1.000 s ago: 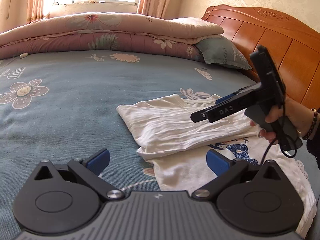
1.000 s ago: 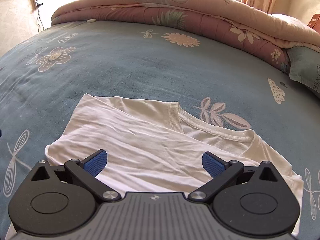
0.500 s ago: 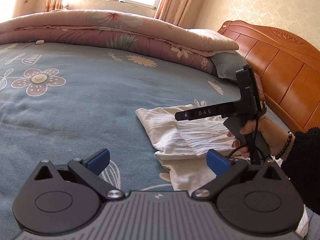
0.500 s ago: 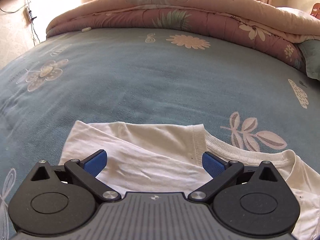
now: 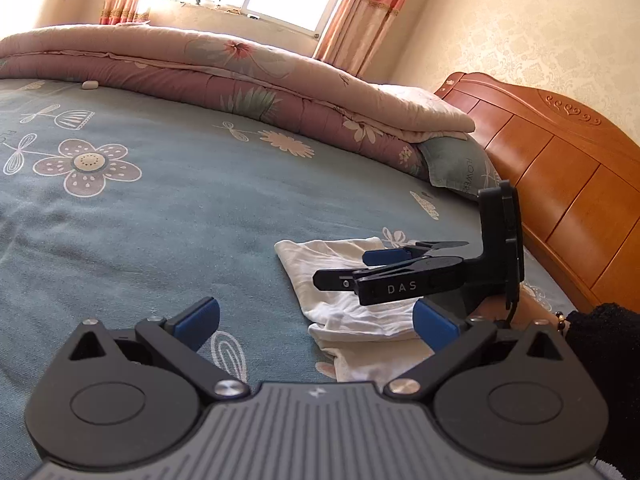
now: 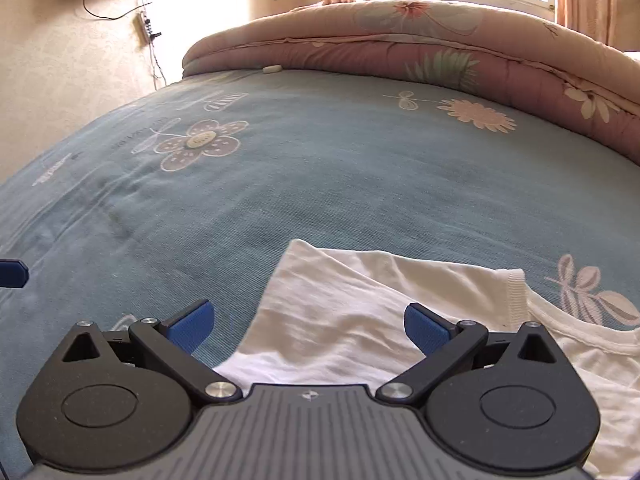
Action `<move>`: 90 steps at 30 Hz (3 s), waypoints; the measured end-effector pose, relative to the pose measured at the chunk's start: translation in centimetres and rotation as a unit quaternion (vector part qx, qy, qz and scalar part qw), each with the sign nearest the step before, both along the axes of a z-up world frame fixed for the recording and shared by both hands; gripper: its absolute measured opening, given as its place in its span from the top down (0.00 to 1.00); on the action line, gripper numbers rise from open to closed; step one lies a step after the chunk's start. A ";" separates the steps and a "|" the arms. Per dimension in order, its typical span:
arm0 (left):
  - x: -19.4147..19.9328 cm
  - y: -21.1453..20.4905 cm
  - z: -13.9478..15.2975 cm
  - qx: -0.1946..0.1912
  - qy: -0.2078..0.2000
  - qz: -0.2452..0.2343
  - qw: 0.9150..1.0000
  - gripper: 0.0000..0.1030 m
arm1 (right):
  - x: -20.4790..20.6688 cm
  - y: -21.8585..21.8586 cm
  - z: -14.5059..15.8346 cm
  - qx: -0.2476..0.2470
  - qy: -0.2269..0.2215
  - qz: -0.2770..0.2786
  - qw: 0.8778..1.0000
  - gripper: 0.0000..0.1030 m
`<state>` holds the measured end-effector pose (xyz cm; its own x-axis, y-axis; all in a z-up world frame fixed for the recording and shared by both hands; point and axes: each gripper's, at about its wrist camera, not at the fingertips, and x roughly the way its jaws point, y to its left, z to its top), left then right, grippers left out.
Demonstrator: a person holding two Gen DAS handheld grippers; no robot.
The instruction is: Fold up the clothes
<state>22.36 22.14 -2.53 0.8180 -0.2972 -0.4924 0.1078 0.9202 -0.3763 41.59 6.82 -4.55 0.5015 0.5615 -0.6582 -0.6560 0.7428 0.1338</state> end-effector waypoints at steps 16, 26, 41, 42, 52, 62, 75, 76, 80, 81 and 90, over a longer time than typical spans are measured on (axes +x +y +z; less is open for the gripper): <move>0.4 -1.2 -0.3 -0.014 0.007 -0.023 1.000 0.01 | -1.2 -9.0 1.2 0.054 0.015 -0.056 0.997 0.00; 1.8 -9.5 -3.3 0.002 0.044 -0.144 0.989 0.01 | 1.9 -22.4 -2.9 0.160 0.111 -0.206 0.959 0.00; 1.6 -13.0 -5.2 0.059 0.071 -0.180 0.979 0.01 | -3.0 -26.5 -1.4 0.193 0.081 -0.213 0.954 0.00; 1.6 -13.1 -5.3 0.060 0.072 -0.180 0.979 0.01 | -3.1 -26.3 -1.7 0.172 0.085 -0.218 0.957 0.00; 2.2 -9.3 -3.8 0.036 0.069 -0.109 0.991 0.01 | -10.0 -21.2 -0.2 0.154 0.106 -0.105 0.977 0.00; 1.9 -8.9 -2.9 0.037 0.073 -0.103 0.991 0.01 | -17.3 -10.4 -2.4 0.061 0.130 0.027 0.989 0.00; 1.0 -7.1 -1.7 0.033 0.068 -0.097 0.992 0.01 | -19.2 -0.6 -2.3 0.054 0.091 0.118 0.987 0.00; 1.0 -7.1 -1.7 0.030 0.066 -0.100 0.992 0.01 | -19.1 0.0 -2.5 0.056 0.099 0.125 0.986 0.00; 0.9 -7.7 -1.5 0.027 0.059 -0.112 0.992 0.01 | -19.9 0.1 -1.7 0.056 0.107 0.154 0.981 0.00; 0.8 -7.9 -1.5 0.029 0.058 -0.114 0.991 0.01 | -20.2 -0.7 -1.2 0.044 0.098 0.144 0.984 0.00; 0.4 -10.7 -1.7 0.035 0.046 -0.137 0.989 0.01 | -22.8 -13.6 -0.5 -0.039 0.062 -0.063 0.995 0.00</move>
